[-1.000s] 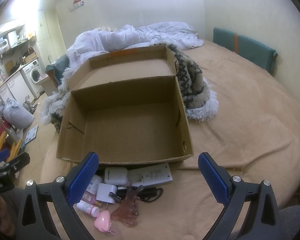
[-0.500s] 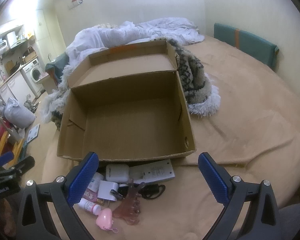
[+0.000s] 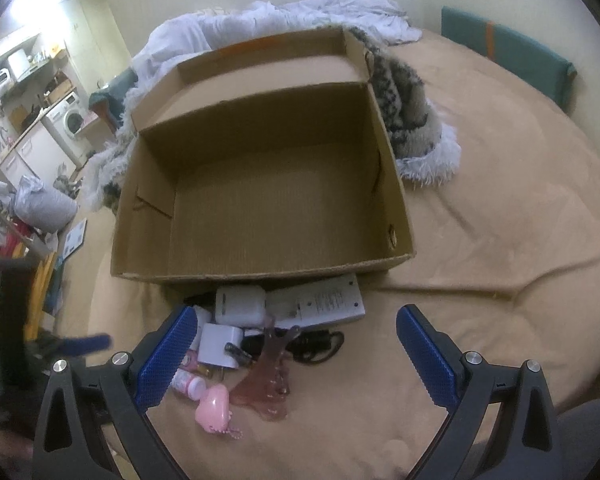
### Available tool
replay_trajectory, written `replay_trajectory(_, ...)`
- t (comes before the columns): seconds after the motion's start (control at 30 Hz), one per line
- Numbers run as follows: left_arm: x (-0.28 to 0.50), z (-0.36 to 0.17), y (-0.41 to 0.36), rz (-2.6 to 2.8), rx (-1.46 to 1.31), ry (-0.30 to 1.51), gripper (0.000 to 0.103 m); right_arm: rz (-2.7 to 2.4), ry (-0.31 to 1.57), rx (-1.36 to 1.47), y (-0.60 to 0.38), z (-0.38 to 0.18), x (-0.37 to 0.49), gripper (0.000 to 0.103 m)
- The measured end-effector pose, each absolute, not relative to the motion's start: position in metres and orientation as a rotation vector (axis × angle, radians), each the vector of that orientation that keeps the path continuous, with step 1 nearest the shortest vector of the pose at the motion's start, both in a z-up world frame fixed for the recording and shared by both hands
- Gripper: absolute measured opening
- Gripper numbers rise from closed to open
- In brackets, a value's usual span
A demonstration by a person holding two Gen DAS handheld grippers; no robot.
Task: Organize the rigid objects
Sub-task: 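Grasp the white red-labelled bottle with the left tool while the right tool grasps the pink heart keychain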
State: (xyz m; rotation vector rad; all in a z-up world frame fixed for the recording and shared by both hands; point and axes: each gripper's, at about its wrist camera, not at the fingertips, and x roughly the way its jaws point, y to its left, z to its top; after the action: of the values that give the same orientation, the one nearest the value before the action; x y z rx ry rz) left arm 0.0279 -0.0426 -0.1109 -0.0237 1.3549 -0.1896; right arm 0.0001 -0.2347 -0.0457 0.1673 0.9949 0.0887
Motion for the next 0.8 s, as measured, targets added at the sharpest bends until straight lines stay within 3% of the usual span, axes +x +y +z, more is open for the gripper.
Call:
replay_trajectory(0.2, 0.028, -0.135, -0.060, -0.195, 0.010, 1.411, 0.079, 0.093, 1.011, 0.182, -0.239, -0.048, 0.000, 0.103)
replay_trajectory(0.23, 0.028, -0.139, -0.062, -0.201, 0.004, 1.421, 0.075, 0.094, 1.014, 0.185, -0.240, -0.049, 0.000, 0.103)
replay_trajectory(0.3, 0.027, -0.147, -0.067, -0.212, -0.002, 1.450, 0.056, 0.095, 1.022, 0.190, -0.241, -0.050, 0.001, 0.103)
replay_trajectory(0.37, 0.025, -0.156, -0.067, -0.212, -0.019, 1.480, 0.045, 0.097, 1.026, 0.192, -0.240, -0.050, 0.001, 0.103)
replay_trajectory(0.6, 0.018, -0.144, -0.049, -0.179, -0.047, 1.434, 0.044, 0.123, 1.065, 0.213, -0.240, -0.058, 0.003, 0.103)
replay_trajectory(0.8, 0.007, -0.120, -0.013, -0.058, -0.101, 1.353, 0.043, 0.253, 1.230, 0.266, -0.222, -0.084, -0.001, 0.103)
